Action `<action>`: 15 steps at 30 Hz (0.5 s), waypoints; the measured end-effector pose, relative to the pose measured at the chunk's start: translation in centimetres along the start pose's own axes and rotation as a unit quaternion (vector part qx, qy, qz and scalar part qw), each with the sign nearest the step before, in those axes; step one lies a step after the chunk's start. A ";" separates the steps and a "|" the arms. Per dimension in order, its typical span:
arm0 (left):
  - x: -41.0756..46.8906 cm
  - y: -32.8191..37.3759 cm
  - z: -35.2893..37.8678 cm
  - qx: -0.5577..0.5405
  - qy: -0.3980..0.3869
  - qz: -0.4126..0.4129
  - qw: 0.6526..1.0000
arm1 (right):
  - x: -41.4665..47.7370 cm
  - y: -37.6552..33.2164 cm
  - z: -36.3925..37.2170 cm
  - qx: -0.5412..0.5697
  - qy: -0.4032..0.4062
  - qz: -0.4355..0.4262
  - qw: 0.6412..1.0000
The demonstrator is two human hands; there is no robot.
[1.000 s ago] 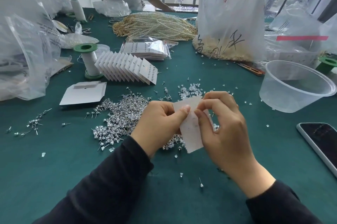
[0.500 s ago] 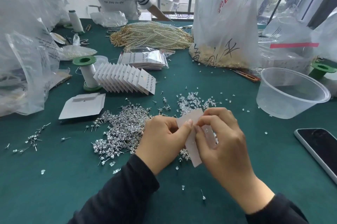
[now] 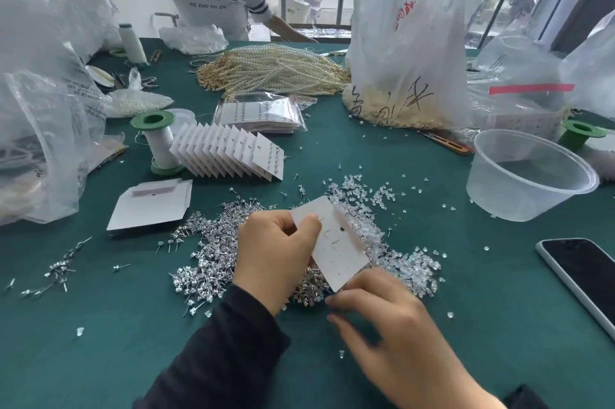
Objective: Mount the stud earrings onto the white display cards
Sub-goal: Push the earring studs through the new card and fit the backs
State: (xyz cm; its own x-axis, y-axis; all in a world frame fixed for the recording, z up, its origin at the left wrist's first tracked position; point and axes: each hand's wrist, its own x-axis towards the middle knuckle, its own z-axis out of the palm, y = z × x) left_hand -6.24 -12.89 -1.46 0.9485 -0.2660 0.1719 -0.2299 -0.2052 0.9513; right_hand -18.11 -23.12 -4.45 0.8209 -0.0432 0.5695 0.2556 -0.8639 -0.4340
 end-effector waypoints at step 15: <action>-0.2 0.4 -0.1 0.000 -0.045 0.017 0.999 | 0.7 1.2 -2.7 0.153 0.161 0.278 0.935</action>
State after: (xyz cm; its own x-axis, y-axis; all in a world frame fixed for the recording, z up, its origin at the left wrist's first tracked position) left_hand -6.52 -12.78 -1.11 0.9168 -0.3564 0.1804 -0.2615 -0.1941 0.9455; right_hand -18.65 -25.60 -2.71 0.6871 -0.6335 0.3558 0.0104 -0.4811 -0.8766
